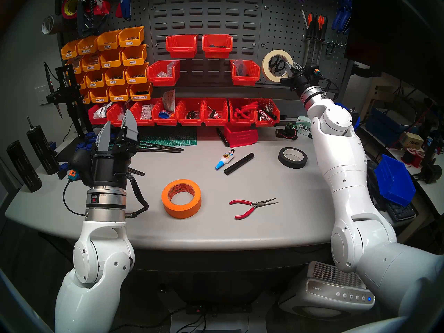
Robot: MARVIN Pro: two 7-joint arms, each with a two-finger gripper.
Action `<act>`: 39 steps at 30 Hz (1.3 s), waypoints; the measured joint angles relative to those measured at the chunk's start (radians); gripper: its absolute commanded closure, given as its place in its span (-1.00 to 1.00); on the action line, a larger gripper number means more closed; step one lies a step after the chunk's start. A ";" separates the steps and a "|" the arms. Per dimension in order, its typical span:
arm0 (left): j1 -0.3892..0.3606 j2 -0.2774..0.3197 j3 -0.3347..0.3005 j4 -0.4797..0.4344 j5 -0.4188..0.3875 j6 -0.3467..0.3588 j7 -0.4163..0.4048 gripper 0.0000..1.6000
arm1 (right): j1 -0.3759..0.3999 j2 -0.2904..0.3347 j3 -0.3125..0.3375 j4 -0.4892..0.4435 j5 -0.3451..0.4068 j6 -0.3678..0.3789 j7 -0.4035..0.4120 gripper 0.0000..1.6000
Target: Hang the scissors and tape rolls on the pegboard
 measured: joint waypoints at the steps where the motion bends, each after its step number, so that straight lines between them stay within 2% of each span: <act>1: 0.000 0.000 0.000 0.000 0.000 0.000 0.000 -1.00 | 0.001 0.000 0.000 0.003 -0.001 0.000 -0.001 1.00; 26: 0.000 0.000 0.000 0.000 0.000 0.000 0.000 -1.00 | 0.138 -0.018 -0.053 0.201 -0.059 -0.021 -0.017 1.00; 39: 0.000 0.000 0.000 0.000 0.000 0.000 0.000 -1.00 | 0.213 -0.025 -0.069 0.334 -0.086 -0.061 -0.038 1.00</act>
